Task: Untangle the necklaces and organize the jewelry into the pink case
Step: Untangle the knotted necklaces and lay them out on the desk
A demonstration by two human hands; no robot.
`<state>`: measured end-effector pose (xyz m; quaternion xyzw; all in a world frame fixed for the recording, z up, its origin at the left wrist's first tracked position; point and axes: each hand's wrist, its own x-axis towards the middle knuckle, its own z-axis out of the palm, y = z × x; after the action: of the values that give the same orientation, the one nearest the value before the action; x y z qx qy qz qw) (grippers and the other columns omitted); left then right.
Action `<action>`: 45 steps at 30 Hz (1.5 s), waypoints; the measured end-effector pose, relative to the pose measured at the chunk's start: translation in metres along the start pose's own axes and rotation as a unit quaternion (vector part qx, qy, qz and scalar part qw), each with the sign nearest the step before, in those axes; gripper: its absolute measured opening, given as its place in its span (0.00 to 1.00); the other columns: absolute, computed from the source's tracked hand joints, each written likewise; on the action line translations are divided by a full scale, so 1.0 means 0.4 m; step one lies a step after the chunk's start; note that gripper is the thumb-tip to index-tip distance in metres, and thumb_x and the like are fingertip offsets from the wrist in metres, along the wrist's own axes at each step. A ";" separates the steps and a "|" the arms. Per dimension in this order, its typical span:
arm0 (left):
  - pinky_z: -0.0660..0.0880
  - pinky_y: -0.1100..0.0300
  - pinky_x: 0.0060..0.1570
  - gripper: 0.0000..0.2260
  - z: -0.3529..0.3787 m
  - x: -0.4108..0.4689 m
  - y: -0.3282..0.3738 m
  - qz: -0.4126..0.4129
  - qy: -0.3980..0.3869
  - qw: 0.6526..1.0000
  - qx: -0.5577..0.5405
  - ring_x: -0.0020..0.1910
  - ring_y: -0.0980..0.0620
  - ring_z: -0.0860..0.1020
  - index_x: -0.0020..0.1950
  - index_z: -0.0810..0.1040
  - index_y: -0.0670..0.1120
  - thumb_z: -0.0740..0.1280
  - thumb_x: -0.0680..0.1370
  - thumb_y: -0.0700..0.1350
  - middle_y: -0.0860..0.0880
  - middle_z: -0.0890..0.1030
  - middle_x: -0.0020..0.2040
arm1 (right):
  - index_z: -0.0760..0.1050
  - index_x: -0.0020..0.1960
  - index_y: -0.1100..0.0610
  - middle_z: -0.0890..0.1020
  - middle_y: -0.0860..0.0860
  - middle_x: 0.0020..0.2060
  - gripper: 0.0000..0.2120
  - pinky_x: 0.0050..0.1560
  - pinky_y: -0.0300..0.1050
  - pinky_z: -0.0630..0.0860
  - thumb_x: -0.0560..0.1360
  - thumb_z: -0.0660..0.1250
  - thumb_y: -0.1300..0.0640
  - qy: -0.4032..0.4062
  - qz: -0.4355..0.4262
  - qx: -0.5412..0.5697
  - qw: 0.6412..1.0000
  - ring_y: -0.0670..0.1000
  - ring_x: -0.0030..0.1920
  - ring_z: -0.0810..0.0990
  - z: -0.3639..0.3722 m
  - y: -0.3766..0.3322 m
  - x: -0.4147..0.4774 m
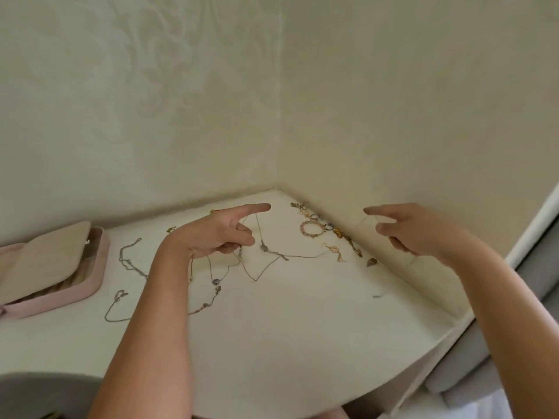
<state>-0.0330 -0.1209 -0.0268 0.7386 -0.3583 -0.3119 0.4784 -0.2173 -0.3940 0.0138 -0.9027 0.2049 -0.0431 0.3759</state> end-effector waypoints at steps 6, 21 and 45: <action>0.61 0.67 0.27 0.31 0.009 0.002 0.005 0.012 -0.029 0.999 -0.020 0.27 0.57 0.63 0.72 0.66 0.57 0.66 0.70 0.39 0.53 0.62 0.29 | 0.75 0.64 0.55 0.80 0.50 0.49 0.16 0.39 0.36 0.71 0.79 0.58 0.61 -0.016 0.046 -0.292 0.955 0.50 0.45 0.76 0.070 -0.018 0.064; 0.61 0.68 0.27 0.14 0.001 -0.023 0.017 -0.040 -0.068 0.997 -0.013 0.26 0.58 0.62 0.53 0.76 0.43 0.70 0.68 0.39 0.53 0.65 0.28 | 0.81 0.47 0.60 0.83 0.49 0.42 0.09 0.39 0.32 0.75 0.79 0.64 0.59 -0.059 -0.162 0.196 0.965 0.42 0.37 0.79 0.311 -0.103 0.276; 0.81 0.54 0.36 0.15 0.102 -0.143 0.015 0.039 0.276 0.863 -0.422 0.19 0.56 0.62 0.26 0.66 0.48 0.63 0.72 0.48 0.53 0.58 0.20 | 0.75 0.53 0.60 0.80 0.56 0.35 0.17 0.35 0.43 0.80 0.83 0.53 0.50 -0.119 -0.048 0.530 0.838 0.53 0.34 0.82 0.252 -0.015 0.296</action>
<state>-0.0985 -0.0948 -0.0287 0.5078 -0.0742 -0.1979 0.8351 -0.0838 -0.3712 -0.0630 -0.5724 0.0608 -0.0551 0.8158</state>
